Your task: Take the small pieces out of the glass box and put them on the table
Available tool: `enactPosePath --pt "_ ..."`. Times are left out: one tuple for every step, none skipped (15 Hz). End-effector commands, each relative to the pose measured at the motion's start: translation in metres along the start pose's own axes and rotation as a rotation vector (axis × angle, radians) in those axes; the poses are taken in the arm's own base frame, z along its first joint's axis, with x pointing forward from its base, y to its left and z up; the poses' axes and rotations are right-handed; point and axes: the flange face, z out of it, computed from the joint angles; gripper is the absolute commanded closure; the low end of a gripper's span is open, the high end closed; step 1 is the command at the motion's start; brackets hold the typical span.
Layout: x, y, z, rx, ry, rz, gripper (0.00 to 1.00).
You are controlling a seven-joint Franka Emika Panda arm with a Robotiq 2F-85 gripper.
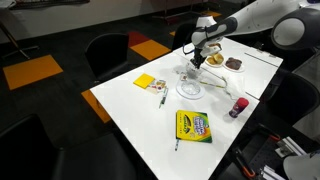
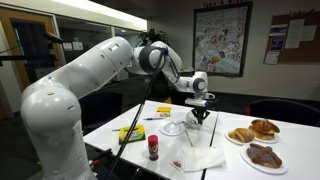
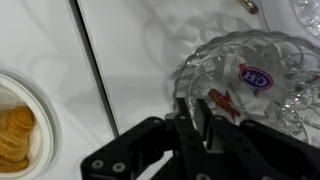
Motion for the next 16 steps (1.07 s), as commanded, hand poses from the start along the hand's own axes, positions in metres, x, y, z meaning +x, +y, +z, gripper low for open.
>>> enactPosePath --pt "0.006 -0.002 0.003 -0.009 -0.005 0.008 0.78" --pt "0.006 -0.004 0.0 -0.012 0.0 0.006 0.72" --pt "0.007 -0.005 -0.003 -0.014 0.005 0.005 0.72" --pt "0.007 -0.006 -0.007 -0.02 0.011 0.005 0.72" --pt "0.008 -0.007 -0.011 -0.023 0.02 0.003 0.76" --pt "0.008 -0.008 -0.015 -0.024 0.028 0.002 0.75" --pt "0.009 -0.009 -0.019 -0.027 0.035 0.002 0.77" --pt "0.009 -0.009 -0.022 -0.027 0.04 0.001 0.76" --pt "0.01 -0.01 -0.025 -0.028 0.044 0.001 0.78" --pt "0.01 -0.011 -0.028 -0.028 0.048 0.001 0.78" --pt "0.01 -0.011 -0.031 -0.029 0.052 0.001 0.77" --pt "0.01 -0.012 -0.034 -0.03 0.057 0.002 0.77" --pt "0.01 -0.012 -0.036 -0.031 0.06 0.001 0.77" --pt "0.009 -0.013 -0.037 -0.032 0.061 0.001 0.77" --pt "0.008 -0.013 -0.036 -0.032 0.059 0.001 0.76" --pt "0.007 -0.014 -0.036 -0.028 0.054 -0.001 0.75"
